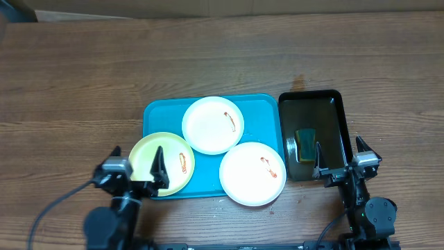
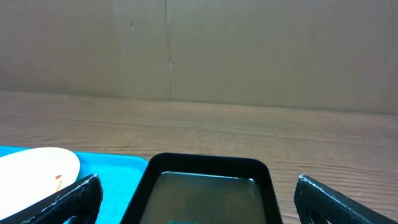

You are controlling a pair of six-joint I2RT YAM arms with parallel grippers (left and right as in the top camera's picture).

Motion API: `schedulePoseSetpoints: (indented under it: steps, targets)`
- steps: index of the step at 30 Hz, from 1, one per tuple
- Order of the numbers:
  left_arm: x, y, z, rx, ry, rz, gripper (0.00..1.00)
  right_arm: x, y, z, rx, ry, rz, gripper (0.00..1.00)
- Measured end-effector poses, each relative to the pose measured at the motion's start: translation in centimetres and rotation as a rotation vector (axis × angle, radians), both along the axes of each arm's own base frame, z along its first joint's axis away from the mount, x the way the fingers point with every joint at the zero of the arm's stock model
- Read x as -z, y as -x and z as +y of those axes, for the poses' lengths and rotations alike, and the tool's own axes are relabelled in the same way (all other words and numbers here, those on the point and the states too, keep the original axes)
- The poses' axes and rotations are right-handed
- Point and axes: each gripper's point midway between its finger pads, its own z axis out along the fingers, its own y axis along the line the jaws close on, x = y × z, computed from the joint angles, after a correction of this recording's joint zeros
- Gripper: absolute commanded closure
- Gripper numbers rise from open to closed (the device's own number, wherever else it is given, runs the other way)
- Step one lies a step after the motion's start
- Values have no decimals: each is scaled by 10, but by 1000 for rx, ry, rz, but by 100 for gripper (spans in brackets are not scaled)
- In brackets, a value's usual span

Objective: Clean dirty plates on tray and stack at the side

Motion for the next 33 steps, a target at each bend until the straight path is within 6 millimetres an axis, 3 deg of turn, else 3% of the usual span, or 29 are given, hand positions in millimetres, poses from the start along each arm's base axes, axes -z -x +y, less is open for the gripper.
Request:
schedulePoseSetpoints:
  steps: [3, 7, 9, 13, 15, 17, 18, 19, 27, 33]
  targets:
    - [-47, 12, -7, 37, 28, 103, 0, 0, 0, 0, 0, 0, 0, 0]
    - [-74, 13, -21, 113, 65, 394, 0, 0, 0, 0, 0, 0, 0, 0]
    - [-83, 5, -27, 142, 86, 524, 0, -1, 0, 0, 0, 0, -2, 0]
    - [-102, -43, -34, 172, 115, 674, 0, 0, 0, 0, 0, 0, -1, 0]
    - [-93, -58, -37, 183, 130, 764, 5, 0, 0, 0, 0, 0, -2, 0]
    - [-76, -72, -44, 218, 154, 858, 47, 0, 0, 0, 0, 0, -2, 0]
    - [-67, -74, -48, 235, 161, 904, 58, 0, 0, 0, 0, 0, -1, 0]
    - [-55, -75, -52, 249, 169, 968, 63, 0, 0, 0, 0, 0, -1, 0]
    - [38, -52, -105, 338, 47, 1394, 48, 0, 0, 0, 0, 0, -2, 0]
    - [112, -30, -160, 438, -113, 1518, 44, 0, 0, 0, 0, 0, -1, 0]
